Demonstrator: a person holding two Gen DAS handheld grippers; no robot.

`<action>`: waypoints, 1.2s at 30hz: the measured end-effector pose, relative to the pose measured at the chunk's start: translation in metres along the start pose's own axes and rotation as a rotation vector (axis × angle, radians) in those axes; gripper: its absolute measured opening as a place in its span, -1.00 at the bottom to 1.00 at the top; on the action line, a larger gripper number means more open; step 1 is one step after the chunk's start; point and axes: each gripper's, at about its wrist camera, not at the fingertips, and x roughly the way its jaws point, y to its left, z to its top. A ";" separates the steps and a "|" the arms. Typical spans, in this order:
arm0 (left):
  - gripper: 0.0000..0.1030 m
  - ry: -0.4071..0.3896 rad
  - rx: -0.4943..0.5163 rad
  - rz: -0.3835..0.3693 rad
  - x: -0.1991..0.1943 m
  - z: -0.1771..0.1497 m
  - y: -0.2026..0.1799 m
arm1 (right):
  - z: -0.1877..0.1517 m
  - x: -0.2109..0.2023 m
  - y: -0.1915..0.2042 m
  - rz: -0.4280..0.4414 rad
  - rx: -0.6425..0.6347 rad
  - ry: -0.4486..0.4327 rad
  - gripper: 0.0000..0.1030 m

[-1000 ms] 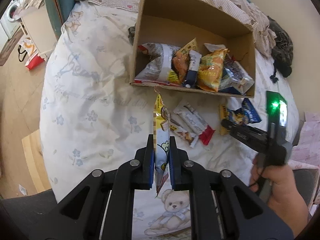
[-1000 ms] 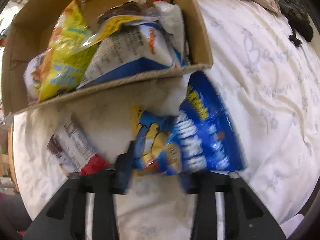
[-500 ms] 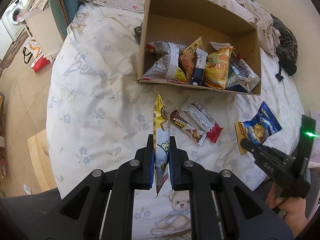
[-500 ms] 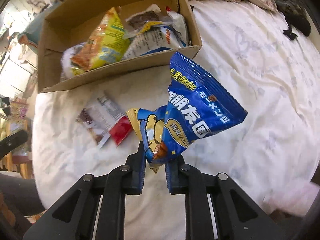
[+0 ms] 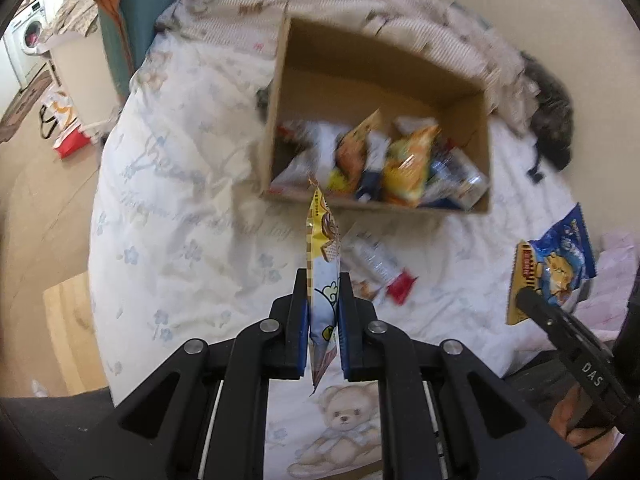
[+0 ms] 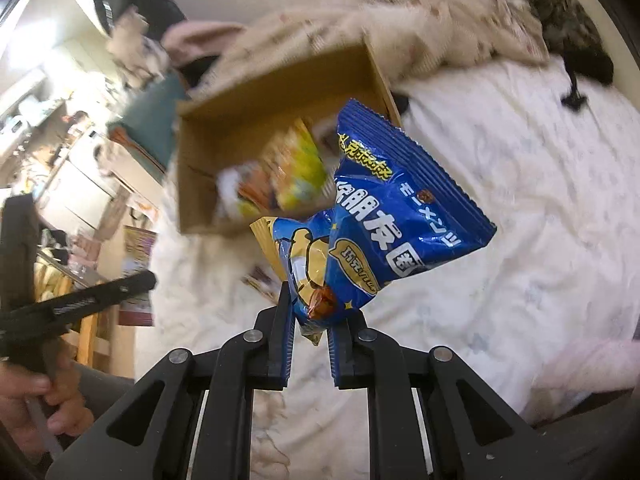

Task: Organize snacks
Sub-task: 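Carry both snacks into the cardboard box and open both grippers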

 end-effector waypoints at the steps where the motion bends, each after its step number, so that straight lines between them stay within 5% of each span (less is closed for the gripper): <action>1: -0.82 -0.017 0.003 -0.010 -0.005 0.002 -0.002 | 0.002 -0.004 0.003 0.000 -0.012 -0.011 -0.71; 13: -0.82 -0.227 0.046 -0.082 -0.054 0.062 -0.023 | 0.044 -0.015 0.006 0.078 -0.033 -0.074 -0.71; 25: -0.82 -0.182 0.113 -0.026 -0.011 0.112 -0.040 | 0.109 0.034 0.011 0.077 -0.090 -0.065 -0.71; 36: -0.81 -0.125 0.140 0.031 0.055 0.120 -0.038 | 0.138 0.106 -0.011 0.115 -0.001 0.040 -0.71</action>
